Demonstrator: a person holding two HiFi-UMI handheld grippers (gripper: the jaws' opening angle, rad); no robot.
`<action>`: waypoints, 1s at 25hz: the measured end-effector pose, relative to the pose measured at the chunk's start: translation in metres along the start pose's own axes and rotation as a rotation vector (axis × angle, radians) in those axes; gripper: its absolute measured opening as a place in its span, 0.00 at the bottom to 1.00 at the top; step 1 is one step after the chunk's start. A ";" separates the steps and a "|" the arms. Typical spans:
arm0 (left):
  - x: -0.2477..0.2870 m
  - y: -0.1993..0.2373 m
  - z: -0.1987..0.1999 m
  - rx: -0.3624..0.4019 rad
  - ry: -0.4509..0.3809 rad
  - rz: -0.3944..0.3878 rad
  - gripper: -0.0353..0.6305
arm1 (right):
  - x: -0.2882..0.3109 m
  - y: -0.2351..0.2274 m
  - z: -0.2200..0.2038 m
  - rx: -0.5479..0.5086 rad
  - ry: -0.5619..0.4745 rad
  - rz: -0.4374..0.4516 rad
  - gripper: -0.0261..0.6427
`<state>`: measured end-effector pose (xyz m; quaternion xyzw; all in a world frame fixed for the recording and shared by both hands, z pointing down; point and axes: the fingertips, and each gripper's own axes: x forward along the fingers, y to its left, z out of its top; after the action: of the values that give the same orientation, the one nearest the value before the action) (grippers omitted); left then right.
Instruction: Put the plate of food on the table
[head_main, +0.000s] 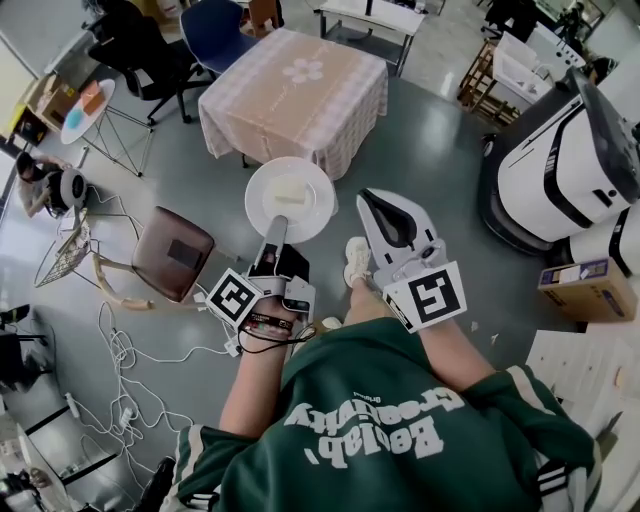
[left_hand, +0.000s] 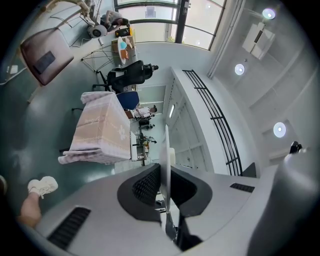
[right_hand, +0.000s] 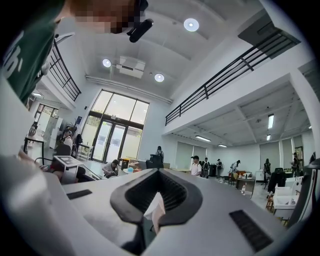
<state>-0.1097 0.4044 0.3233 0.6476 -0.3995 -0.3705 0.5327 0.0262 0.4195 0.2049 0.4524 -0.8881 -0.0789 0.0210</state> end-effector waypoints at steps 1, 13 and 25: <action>0.002 0.000 0.001 -0.001 -0.002 0.000 0.09 | 0.003 -0.001 0.000 0.005 -0.003 0.002 0.06; 0.039 0.010 0.026 0.006 -0.045 0.015 0.09 | 0.060 -0.025 -0.014 0.015 -0.013 0.070 0.06; 0.122 0.020 0.039 0.010 -0.080 0.038 0.09 | 0.121 -0.093 -0.029 0.030 -0.017 0.117 0.06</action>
<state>-0.0979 0.2754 0.3303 0.6271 -0.4345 -0.3839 0.5201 0.0328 0.2644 0.2143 0.3992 -0.9143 -0.0679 0.0112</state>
